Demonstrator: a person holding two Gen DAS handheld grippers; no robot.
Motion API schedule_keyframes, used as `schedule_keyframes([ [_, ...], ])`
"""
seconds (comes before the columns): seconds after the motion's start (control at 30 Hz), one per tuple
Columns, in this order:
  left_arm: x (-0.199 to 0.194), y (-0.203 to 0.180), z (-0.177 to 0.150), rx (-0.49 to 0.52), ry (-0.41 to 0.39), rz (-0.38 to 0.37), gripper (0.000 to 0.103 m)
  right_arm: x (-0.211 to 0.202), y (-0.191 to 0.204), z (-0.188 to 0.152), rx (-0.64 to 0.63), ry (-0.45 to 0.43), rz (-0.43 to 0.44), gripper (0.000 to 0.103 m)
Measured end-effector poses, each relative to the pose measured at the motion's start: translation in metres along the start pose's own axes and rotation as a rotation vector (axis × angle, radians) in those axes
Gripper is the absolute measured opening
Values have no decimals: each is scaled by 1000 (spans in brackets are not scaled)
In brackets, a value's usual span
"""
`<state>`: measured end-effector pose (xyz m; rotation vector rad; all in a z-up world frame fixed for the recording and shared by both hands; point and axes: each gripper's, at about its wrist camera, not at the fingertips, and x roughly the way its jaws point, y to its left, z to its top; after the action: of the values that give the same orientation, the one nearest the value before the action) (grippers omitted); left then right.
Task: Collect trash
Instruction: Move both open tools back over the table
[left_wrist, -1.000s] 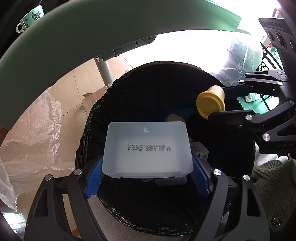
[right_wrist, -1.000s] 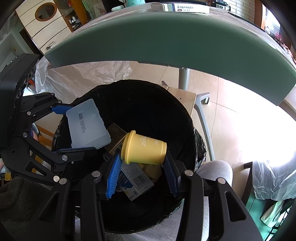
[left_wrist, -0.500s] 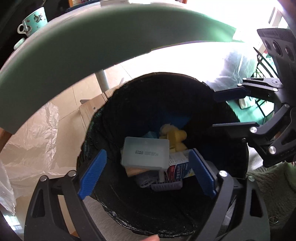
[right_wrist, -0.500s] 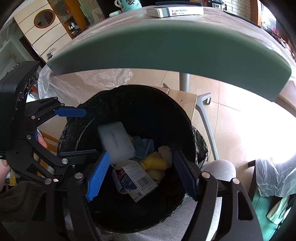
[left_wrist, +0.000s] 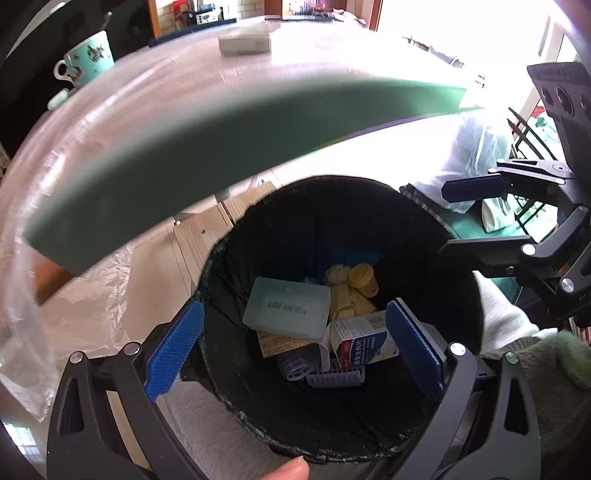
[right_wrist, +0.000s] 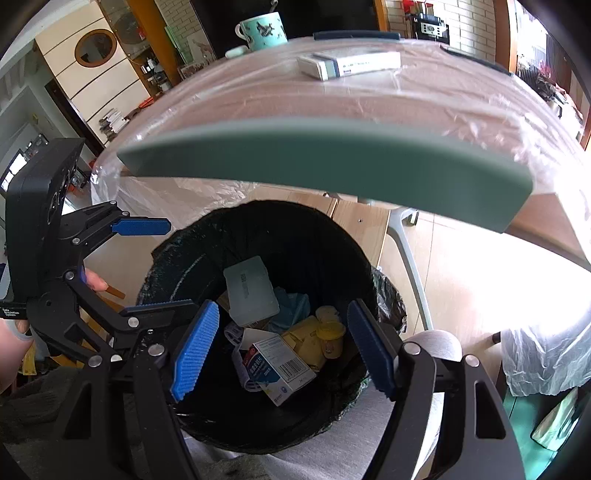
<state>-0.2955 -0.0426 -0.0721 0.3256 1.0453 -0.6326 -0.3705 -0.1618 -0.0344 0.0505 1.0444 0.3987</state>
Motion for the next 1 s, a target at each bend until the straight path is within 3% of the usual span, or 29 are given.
schedule_keyframes([
  [0.1, -21, -2, 5, 1, -32, -8, 99, -18, 5, 4, -19, -33, 0, 73],
  [0.3, -67, -9, 24, -14, -151, -8, 101, -51, 12, 15, -31, -131, 16, 87],
  [0.5, -99, -5, 43, -70, -282, 55, 101, -71, 15, 29, -9, -224, 7, 92],
  [0.7, -114, 20, 73, -152, -362, 131, 101, -95, -2, 58, 36, -370, -115, 99],
  [0.83, -116, 55, 101, -232, -401, 192, 101, -100, -34, 101, 85, -451, -213, 99],
  [1.0, -88, 112, 138, -305, -385, 289, 101, -66, -96, 165, 132, -428, -357, 99],
])
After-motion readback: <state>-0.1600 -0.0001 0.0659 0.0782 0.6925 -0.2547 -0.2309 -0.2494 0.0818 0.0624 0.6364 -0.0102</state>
